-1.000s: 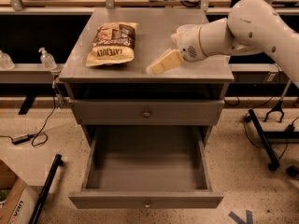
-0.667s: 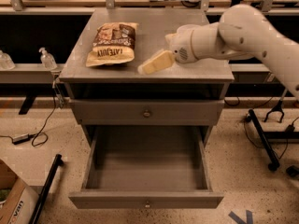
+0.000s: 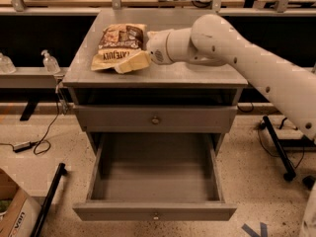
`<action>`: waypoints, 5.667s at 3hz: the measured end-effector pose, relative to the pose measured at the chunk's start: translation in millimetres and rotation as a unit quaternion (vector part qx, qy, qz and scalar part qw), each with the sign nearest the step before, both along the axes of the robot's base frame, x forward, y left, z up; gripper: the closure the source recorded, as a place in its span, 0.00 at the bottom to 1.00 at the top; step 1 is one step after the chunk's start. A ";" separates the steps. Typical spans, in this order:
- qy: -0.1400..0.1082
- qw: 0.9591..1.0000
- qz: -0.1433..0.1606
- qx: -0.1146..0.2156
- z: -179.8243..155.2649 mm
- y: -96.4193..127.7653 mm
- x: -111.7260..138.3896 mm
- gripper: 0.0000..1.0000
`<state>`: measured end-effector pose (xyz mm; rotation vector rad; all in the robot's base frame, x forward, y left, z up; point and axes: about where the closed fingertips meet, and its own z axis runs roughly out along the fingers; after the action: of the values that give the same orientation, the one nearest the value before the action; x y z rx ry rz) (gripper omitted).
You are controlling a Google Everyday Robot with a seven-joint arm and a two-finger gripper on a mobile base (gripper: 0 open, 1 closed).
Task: Place brown chip bag into middle drawer
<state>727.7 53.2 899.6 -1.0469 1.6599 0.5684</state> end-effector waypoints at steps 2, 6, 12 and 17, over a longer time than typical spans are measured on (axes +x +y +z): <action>0.002 1.000 -0.022 0.001 -31.2 61.3 54.6 0.02; -0.014 0.999 -0.048 -0.001 -24.2 34.0 54.9 0.99; 0.141 0.985 0.084 -0.049 -66.8 -165.3 -225.1 1.00; 0.220 0.970 0.089 -0.047 -142.2 -150.4 -231.6 0.00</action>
Offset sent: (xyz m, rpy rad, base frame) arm 0.0813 0.0769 -0.0470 -0.0152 0.0110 -0.0791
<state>496.2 -97.2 757.4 -1.2078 2.0033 0.8983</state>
